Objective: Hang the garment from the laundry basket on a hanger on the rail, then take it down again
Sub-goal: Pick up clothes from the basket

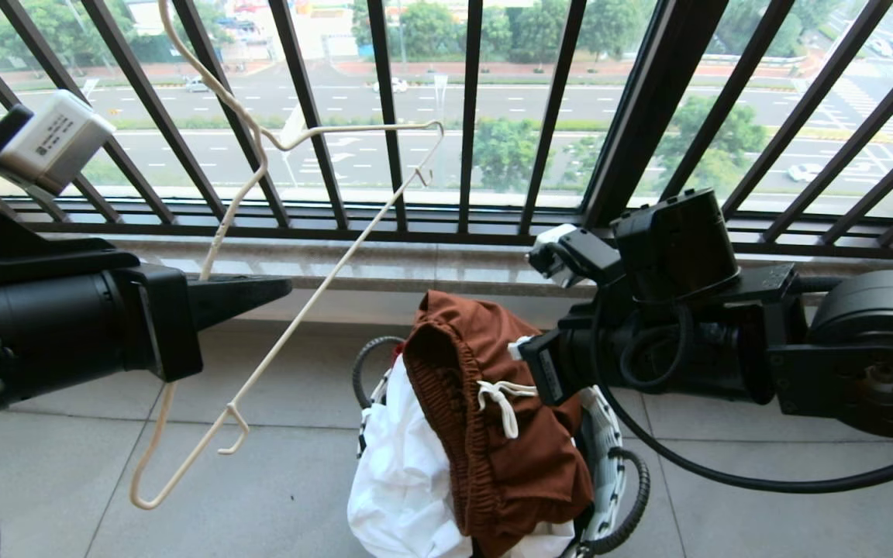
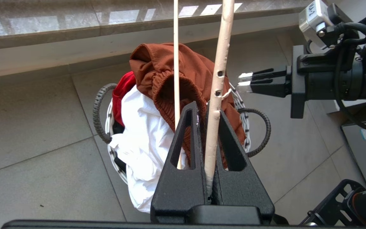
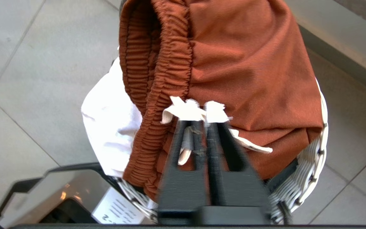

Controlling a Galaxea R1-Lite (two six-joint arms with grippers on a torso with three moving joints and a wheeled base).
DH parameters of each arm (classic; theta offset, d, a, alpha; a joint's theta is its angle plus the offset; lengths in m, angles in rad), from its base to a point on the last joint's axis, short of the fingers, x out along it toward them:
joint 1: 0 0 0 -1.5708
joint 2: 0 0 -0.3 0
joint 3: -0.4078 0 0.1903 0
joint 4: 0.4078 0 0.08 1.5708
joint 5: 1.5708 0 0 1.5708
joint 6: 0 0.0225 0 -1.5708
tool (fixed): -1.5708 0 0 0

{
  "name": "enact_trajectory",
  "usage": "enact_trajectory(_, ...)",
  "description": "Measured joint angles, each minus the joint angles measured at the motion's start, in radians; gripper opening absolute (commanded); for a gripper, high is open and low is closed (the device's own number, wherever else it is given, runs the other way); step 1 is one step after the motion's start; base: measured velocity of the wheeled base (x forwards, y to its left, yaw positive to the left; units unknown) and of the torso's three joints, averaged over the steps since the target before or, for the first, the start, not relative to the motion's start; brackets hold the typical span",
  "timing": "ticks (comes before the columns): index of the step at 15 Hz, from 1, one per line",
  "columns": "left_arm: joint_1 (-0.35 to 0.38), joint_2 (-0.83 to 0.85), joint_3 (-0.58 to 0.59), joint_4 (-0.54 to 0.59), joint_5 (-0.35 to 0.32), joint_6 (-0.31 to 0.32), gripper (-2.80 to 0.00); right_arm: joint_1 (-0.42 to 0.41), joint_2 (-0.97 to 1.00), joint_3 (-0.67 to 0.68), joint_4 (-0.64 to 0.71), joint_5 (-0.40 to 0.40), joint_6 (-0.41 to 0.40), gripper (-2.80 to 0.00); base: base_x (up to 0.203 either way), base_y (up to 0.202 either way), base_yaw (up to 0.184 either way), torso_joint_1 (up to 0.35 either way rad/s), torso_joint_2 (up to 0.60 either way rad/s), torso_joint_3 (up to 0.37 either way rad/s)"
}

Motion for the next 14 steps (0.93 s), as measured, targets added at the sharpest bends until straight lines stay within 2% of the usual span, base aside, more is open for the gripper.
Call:
enact_trajectory(2,-0.019,0.002,0.001,0.000,0.004,-0.001,-2.80,0.031,0.013,0.015,-0.053,-0.012,-0.001,0.00,0.000,0.000,0.000,0.000,0.00,0.000)
enact_trajectory(4,-0.024,-0.001,-0.001,-0.001,0.035,-0.001,-2.80,0.075,0.038,0.002,-0.064,-0.046,-0.013,0.00,0.000,0.000,0.000,0.000,0.00,0.000)
enact_trajectory(7,-0.017,-0.004,-0.009,-0.001,0.052,-0.002,-2.80,0.119,0.123,-0.059,-0.075,-0.146,-0.050,0.00,0.000,0.000,0.000,0.000,0.00,0.000)
enact_trajectory(14,-0.012,-0.044,-0.013,-0.001,0.050,0.002,-2.80,0.130,0.272,-0.096,-0.297,-0.249,-0.125,0.00,0.000,0.000,0.000,0.000,0.00,0.000)
